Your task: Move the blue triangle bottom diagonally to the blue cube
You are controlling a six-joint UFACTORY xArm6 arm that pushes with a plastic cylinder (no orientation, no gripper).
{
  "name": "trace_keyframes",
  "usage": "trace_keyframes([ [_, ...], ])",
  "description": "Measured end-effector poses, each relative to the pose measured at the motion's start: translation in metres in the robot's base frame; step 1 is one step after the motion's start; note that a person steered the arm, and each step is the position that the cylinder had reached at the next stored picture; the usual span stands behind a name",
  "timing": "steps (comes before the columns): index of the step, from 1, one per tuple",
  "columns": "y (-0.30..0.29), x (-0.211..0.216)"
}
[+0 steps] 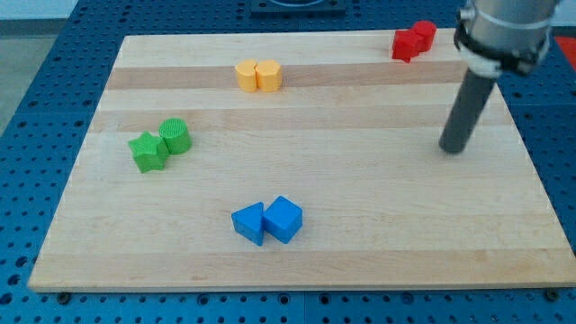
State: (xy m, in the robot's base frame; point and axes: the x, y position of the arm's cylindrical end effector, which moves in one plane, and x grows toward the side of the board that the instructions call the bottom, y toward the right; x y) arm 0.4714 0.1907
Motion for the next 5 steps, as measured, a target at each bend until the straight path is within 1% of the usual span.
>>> trace_keyframes([
  [1, -0.036, 0.053],
  [2, -0.088, 0.092],
  [3, -0.153, 0.112],
  [4, -0.231, 0.112],
  [5, -0.26, 0.082],
])
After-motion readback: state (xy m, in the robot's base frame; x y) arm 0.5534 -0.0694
